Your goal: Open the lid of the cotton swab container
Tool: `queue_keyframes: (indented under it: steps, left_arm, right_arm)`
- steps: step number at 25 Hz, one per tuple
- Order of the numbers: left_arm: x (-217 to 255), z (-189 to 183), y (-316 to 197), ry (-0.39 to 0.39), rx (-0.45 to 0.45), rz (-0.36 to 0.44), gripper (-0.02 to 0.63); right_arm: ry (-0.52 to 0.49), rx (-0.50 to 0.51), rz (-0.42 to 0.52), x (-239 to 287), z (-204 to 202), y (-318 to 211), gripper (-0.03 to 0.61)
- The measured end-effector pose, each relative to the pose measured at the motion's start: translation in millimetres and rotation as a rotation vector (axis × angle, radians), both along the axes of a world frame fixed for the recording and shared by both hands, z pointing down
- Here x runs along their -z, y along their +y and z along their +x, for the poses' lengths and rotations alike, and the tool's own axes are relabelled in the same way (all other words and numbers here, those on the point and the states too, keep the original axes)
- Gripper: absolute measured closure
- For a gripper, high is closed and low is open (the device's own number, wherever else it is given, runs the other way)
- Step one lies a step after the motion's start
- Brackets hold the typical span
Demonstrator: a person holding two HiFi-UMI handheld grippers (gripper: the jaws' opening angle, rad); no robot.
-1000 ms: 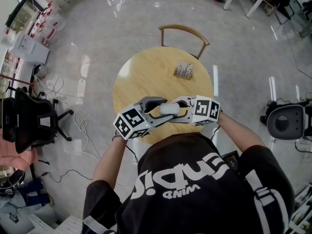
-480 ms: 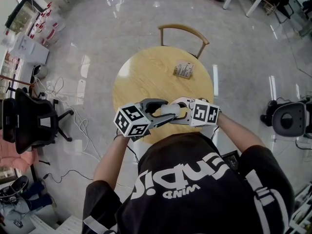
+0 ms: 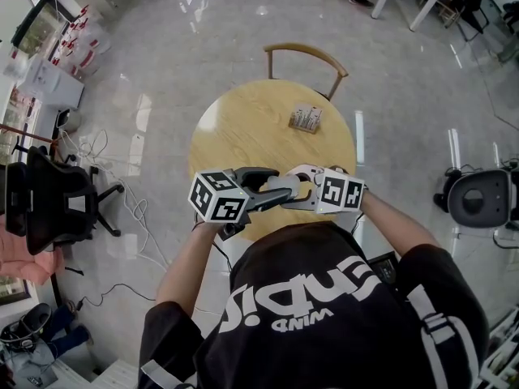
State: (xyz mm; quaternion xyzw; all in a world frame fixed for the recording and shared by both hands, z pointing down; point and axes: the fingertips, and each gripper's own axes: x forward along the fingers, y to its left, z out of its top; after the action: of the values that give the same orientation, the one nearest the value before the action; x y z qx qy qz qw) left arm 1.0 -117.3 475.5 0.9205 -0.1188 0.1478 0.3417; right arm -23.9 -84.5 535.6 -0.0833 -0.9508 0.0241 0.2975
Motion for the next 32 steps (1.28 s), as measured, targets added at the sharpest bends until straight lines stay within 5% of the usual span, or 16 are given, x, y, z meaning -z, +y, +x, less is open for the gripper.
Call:
queue_keyframes:
  steps: [14, 19, 27, 32]
  left_arm:
    - [8.1, -16.4, -7.8, 0.039, 0.06, 0.017, 0.37]
    - [4.4, -35.6, -12.5, 0.026, 0.107, 0.033, 0.595]
    - [1.2, -39.5, -12.1, -0.003, 0.148, 0.075, 0.604]
    - [0.4, -46.0, -16.4, -0.052, 0.228, 0.154, 0.604]
  right_arm:
    - [0.01, -0.083, -0.02, -2.8, 22.0, -12.7, 0.387]
    - [-0.002, -0.161, -0.029, 0.6, 36.7, -27.9, 0.387]
    - [-0.023, -0.259, -0.056, 7.9, 47.2, -38.5, 0.387]
    - [0.007, -0.411, -0.059, 4.9, 57.2, -54.3, 0.387]
